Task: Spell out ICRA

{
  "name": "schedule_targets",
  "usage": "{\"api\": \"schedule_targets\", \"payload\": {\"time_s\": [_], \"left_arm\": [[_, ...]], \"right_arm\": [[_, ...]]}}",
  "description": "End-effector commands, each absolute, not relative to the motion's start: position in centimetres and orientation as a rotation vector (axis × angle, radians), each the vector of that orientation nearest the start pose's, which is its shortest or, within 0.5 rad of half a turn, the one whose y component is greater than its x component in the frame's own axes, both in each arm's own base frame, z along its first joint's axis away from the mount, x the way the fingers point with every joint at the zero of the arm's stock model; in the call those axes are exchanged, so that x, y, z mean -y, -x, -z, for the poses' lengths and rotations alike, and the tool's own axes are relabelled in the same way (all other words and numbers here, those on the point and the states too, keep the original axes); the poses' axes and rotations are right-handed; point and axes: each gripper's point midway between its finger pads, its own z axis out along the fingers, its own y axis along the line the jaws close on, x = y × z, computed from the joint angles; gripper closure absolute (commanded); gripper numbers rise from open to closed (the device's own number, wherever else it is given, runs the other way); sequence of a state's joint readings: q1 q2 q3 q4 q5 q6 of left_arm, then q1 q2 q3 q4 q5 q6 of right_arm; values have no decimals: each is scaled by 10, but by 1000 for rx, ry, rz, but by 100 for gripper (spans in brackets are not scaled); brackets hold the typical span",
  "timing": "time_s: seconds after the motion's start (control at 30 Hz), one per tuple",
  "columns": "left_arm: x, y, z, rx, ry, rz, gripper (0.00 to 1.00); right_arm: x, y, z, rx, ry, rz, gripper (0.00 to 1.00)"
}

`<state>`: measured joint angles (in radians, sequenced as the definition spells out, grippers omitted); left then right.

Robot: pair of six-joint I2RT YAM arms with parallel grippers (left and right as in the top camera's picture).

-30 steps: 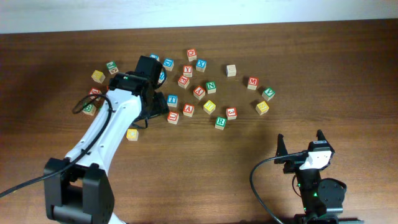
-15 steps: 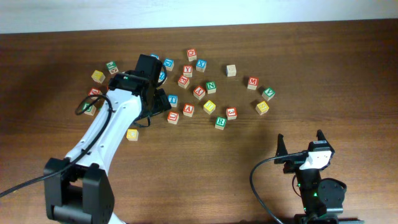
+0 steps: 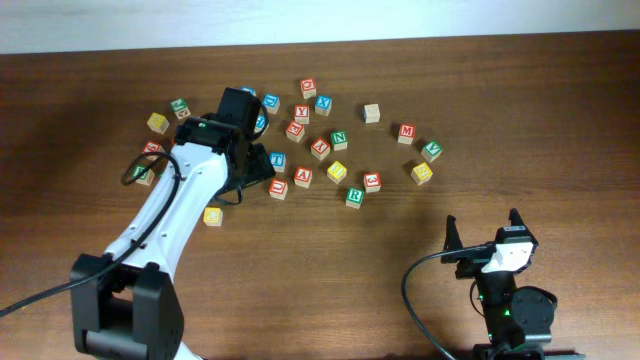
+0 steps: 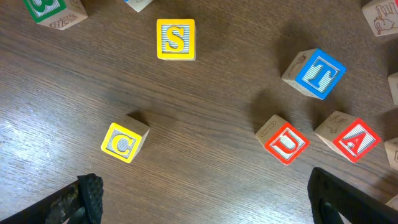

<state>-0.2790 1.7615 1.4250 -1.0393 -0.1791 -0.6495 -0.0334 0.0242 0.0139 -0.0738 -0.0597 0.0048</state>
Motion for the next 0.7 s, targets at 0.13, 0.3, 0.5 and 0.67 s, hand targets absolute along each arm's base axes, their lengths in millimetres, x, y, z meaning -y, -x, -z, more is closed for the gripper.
{"api": "schedule_targets", "payload": {"time_s": [0.13, 0.3, 0.5, 0.67], "left_arm": [[73, -372, -126, -2764, 584, -61, 1], [56, -391, -135, -2641, 602, -171, 1], [20, -420, -146, -2506, 731, -131, 1], [-30, -426, -149, -2435, 876, -157, 1]], "right_arm": [[1, -247, -154, -1659, -6, -24, 2], [1, -247, -154, -1659, -6, -24, 2], [1, -247, -154, -1659, -6, -24, 2], [1, -247, -154, -1659, -6, -24, 2]]}}
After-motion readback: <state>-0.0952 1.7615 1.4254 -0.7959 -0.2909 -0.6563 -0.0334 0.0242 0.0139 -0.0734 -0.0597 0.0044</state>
